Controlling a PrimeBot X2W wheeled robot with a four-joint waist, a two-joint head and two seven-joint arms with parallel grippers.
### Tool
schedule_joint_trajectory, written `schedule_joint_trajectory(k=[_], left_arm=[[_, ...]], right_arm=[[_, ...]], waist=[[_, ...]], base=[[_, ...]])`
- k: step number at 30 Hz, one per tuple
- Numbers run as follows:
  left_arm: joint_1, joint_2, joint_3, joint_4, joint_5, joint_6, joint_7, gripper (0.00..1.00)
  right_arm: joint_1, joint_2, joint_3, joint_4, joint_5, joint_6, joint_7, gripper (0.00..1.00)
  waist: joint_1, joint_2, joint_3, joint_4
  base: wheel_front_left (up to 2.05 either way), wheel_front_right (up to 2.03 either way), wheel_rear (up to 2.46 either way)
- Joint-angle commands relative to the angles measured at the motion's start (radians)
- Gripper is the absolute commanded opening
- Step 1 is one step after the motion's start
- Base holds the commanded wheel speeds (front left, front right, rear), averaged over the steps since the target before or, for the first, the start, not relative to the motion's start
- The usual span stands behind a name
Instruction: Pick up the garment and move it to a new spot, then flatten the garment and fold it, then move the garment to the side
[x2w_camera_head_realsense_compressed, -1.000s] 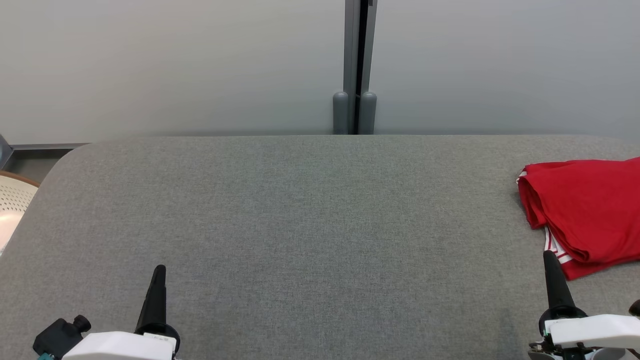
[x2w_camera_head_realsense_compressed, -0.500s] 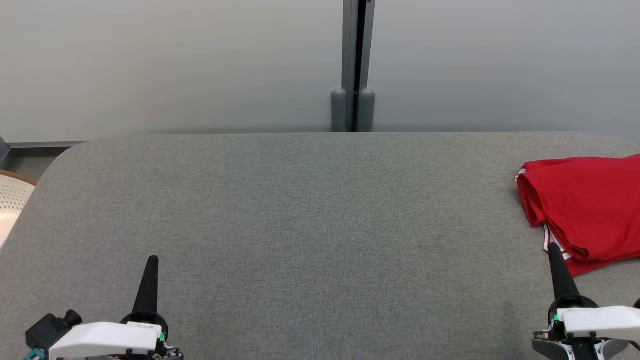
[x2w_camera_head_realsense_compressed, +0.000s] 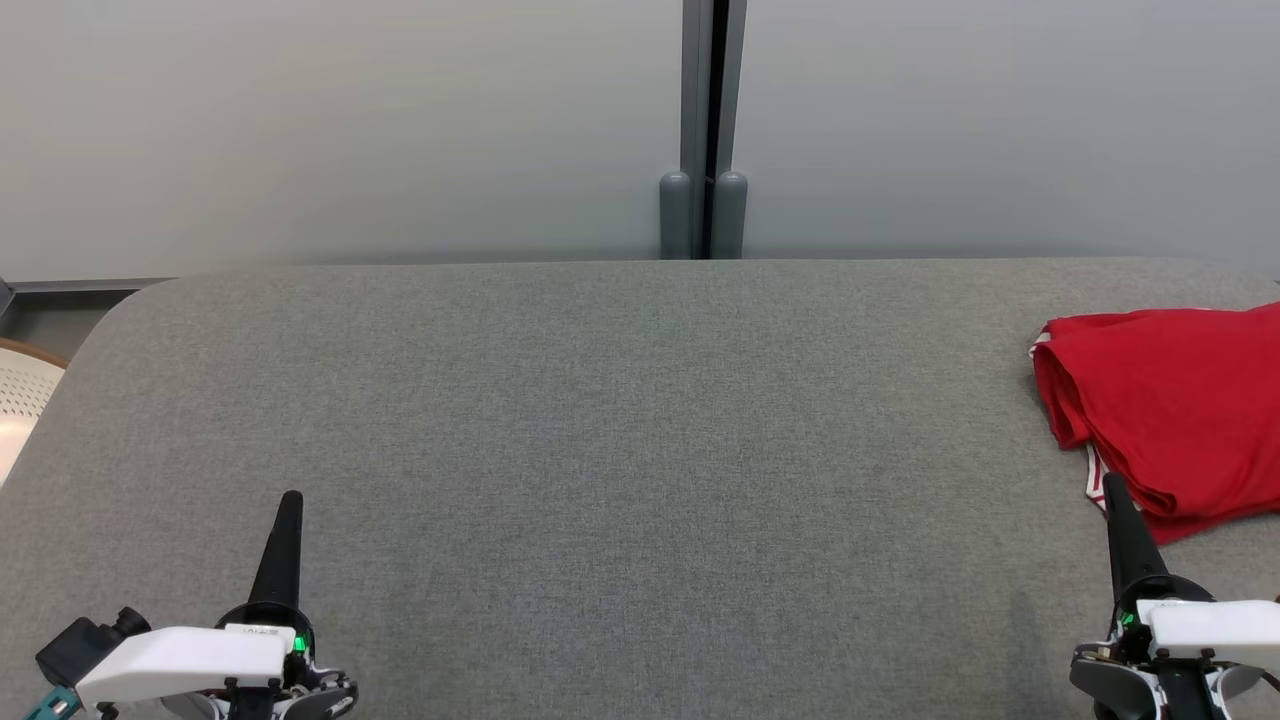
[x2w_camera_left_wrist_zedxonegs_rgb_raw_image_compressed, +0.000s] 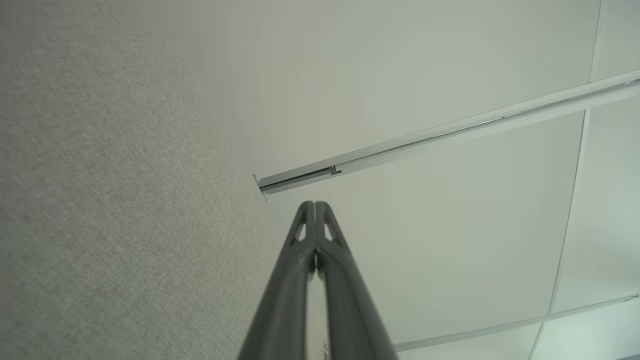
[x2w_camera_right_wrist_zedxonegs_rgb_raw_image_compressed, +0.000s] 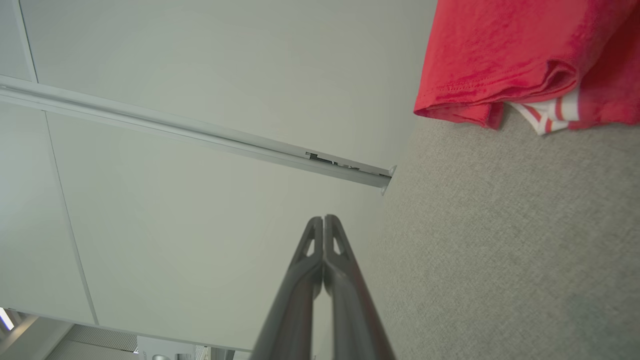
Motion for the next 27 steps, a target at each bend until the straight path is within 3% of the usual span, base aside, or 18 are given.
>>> schedule_joint_trajectory(k=[1, 27], left_arm=[[-0.027, 0.005, 0.009, 0.0, -0.023, -0.007, 0.007, 0.0], [-0.073, 0.001, 0.053, 0.035, -0.197, -0.029, 0.063, 0.0]], right_arm=[[-0.018, -0.001, -0.008, -0.002, 0.028, 0.0, 0.011, 0.0], [-0.05, 0.01, -0.045, 0.012, 0.206, 0.0, 0.064, 0.0]], waist=[[0.0, 0.0, 0.001, 0.0], [0.0, 0.0, 0.015, -0.007]], base=[[0.0, 0.0, 0.0], [0.0, 0.0, 0.0]])
